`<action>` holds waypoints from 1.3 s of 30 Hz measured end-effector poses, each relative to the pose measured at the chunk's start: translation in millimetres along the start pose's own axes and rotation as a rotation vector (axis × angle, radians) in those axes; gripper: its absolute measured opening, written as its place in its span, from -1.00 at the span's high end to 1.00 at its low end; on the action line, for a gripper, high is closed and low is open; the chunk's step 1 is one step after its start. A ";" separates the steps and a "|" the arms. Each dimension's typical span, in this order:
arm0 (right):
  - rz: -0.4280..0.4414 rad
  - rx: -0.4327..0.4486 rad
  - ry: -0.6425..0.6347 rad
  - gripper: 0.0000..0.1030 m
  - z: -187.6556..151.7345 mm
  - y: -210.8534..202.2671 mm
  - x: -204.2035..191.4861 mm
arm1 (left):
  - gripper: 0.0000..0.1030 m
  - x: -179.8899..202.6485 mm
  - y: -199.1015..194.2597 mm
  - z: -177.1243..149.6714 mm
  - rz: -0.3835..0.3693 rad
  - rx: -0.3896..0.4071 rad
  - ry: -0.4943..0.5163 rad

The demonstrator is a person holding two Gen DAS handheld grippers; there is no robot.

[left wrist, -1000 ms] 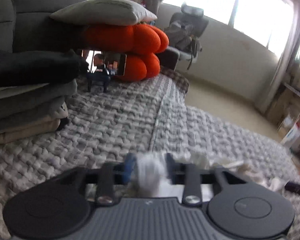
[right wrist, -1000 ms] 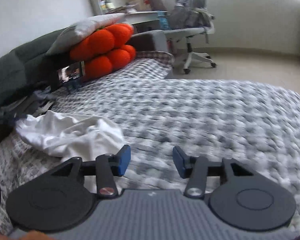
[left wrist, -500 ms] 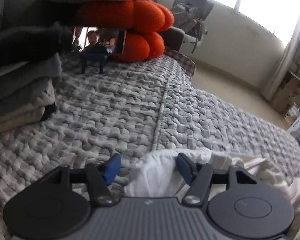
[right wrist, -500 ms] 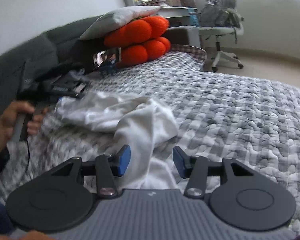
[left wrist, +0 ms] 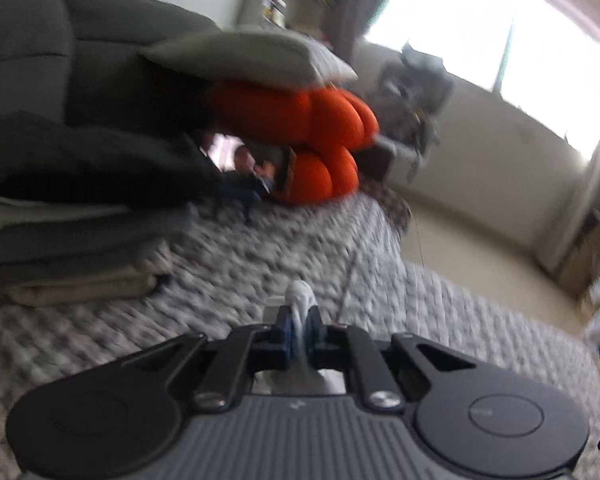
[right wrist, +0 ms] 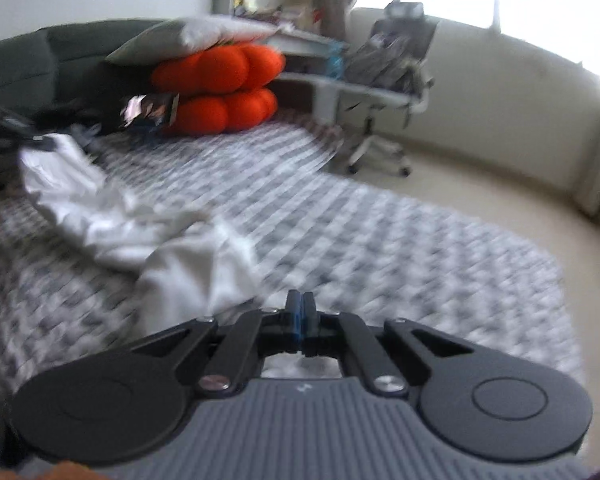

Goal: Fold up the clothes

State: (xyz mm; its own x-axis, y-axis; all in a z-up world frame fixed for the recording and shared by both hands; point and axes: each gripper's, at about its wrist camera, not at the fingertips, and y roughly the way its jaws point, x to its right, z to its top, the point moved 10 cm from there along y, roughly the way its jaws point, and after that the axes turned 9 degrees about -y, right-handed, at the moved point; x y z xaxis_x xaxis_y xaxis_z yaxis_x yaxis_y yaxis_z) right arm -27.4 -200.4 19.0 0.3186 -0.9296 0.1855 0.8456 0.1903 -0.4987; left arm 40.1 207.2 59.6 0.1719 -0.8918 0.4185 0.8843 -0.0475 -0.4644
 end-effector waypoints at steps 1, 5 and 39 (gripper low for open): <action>-0.013 0.010 0.004 1.00 3.1 -2.5 3.5 | 0.87 -2.0 -7.1 6.0 -0.003 0.013 -0.022; 0.050 -0.010 0.038 0.95 -4.3 2.5 -5.7 | 0.87 -10.2 -31.8 26.4 0.014 0.100 -0.086; -0.051 0.006 0.053 0.99 5.3 8.6 8.6 | -0.73 -53.8 26.8 -47.8 0.241 -0.061 0.091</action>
State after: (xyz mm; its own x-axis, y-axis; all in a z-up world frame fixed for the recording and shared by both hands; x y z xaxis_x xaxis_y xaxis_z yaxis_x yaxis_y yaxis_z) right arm -15.1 -205.1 20.8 0.2520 -0.9535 0.1654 0.8626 0.1439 -0.4849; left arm 33.8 232.4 -12.6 0.3325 -0.9172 0.2194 0.7944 0.1469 -0.5894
